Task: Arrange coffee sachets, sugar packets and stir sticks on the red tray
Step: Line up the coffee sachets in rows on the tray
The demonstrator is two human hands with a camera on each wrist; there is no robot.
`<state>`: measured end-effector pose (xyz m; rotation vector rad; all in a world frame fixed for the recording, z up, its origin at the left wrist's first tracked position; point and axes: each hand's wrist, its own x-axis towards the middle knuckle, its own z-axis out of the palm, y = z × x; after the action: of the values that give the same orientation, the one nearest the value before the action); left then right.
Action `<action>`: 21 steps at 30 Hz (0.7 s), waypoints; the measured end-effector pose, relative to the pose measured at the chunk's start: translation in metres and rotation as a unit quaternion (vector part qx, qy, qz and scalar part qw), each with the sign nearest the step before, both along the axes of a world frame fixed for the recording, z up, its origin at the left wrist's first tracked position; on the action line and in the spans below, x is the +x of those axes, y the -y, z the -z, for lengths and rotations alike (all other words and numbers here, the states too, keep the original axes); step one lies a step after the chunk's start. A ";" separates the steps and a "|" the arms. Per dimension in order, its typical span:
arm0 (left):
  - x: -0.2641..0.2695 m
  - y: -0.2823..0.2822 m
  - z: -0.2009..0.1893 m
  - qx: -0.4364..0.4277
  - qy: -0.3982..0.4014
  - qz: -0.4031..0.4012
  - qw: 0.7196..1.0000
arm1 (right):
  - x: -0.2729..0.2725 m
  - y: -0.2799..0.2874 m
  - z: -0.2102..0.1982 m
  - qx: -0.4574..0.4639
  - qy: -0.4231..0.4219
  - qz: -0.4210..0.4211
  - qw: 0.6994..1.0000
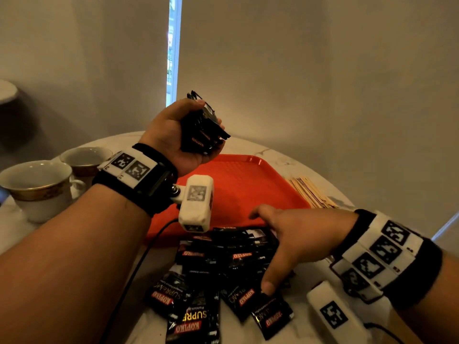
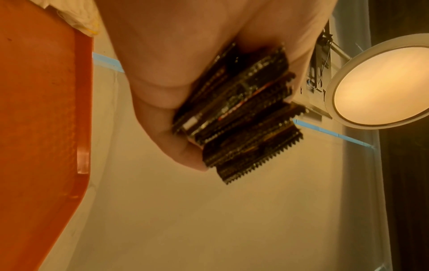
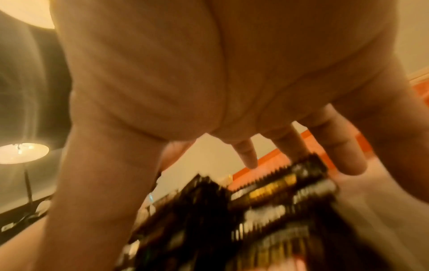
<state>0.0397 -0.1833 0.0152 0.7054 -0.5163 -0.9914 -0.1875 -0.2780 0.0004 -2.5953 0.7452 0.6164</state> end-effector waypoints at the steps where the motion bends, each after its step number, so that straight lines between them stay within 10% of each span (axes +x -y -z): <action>1: 0.002 -0.002 -0.001 0.002 -0.002 -0.004 1.000 | -0.001 0.006 -0.008 0.008 0.010 0.010 1.000; 7: 0.014 -0.010 -0.007 0.020 0.013 -0.035 0.999 | 0.021 0.036 -0.073 0.049 0.236 0.061 0.969; 13: 0.028 -0.009 0.003 0.061 0.012 -0.053 0.997 | 0.103 0.072 -0.103 0.213 0.464 0.046 0.858; 21: 0.055 0.003 0.032 0.066 -0.021 -0.036 0.997 | 0.222 0.091 -0.023 0.488 0.414 -0.060 0.766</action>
<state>0.0951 -0.1860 -0.0167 0.8133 -0.3885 -0.9772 0.0348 -0.3688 0.0237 -1.6161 -0.0809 -0.1651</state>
